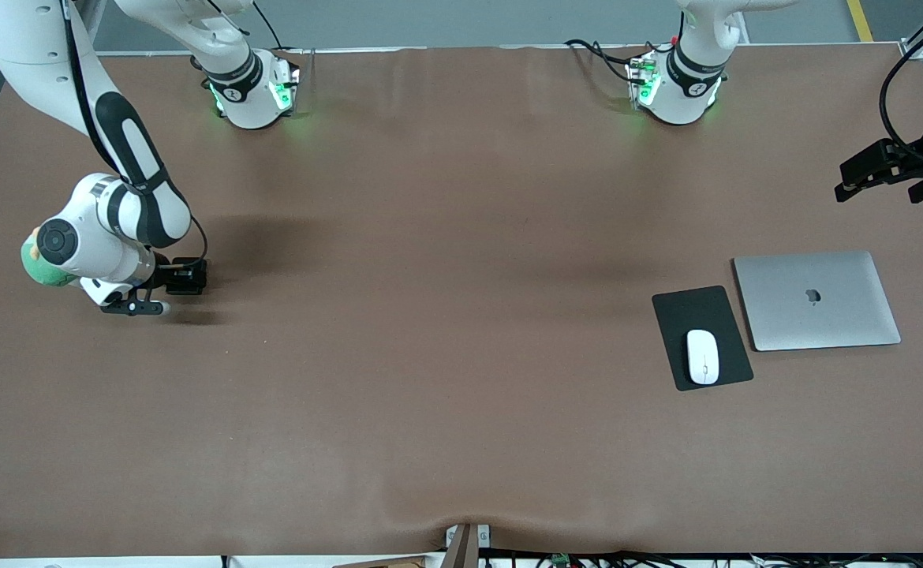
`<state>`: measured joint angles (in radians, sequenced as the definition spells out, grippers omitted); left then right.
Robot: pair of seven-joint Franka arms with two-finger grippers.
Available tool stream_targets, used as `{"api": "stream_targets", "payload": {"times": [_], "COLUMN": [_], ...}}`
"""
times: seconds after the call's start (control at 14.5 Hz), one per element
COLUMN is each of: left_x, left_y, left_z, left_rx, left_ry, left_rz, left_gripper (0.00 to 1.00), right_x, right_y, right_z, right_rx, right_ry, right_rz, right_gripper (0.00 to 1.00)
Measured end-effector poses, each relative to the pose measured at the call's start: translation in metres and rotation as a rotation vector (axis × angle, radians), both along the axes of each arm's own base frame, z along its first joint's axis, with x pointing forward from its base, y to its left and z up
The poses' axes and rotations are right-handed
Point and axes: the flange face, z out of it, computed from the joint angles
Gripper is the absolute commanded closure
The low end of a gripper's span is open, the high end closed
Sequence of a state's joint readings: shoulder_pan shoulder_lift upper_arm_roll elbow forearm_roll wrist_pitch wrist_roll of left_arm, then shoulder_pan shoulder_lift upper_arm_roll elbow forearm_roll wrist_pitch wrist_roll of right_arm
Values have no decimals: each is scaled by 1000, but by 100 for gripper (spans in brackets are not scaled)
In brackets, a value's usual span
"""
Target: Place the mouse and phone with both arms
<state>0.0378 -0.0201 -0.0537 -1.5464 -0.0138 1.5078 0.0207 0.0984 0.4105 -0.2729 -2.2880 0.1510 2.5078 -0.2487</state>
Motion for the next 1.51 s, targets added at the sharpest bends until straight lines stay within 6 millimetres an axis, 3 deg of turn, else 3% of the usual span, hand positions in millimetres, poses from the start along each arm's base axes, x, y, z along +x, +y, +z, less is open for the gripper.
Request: {"api": "stream_targets", "payload": {"times": [0.21, 0.41, 0.62, 0.89, 1.24, 1.51], "left_x": [0, 0, 0, 0, 0, 0], "left_y": [-2, -9, -9, -9, -9, -9], "left_z": [0, 0, 0, 0, 0, 0], "left_rx": [0, 0, 1, 1, 1, 1], "left_ry": [0, 0, -1, 0, -1, -1], "left_rz": [-4, -16, -17, -17, -17, -17], "left_gripper": [0, 0, 0, 0, 0, 0], "right_x": [4, 31, 76, 119, 157, 172], "right_y": [1, 5, 9, 17, 29, 36], "right_z": [2, 26, 79, 136, 224, 287], "right_rx": [1, 16, 43, 36, 46, 48], "right_ry": [-5, -3, 9, -86, -130, -163], "right_rz": [4, 16, 33, 62, 98, 119], "right_gripper": [0, 0, 0, 0, 0, 0]}}
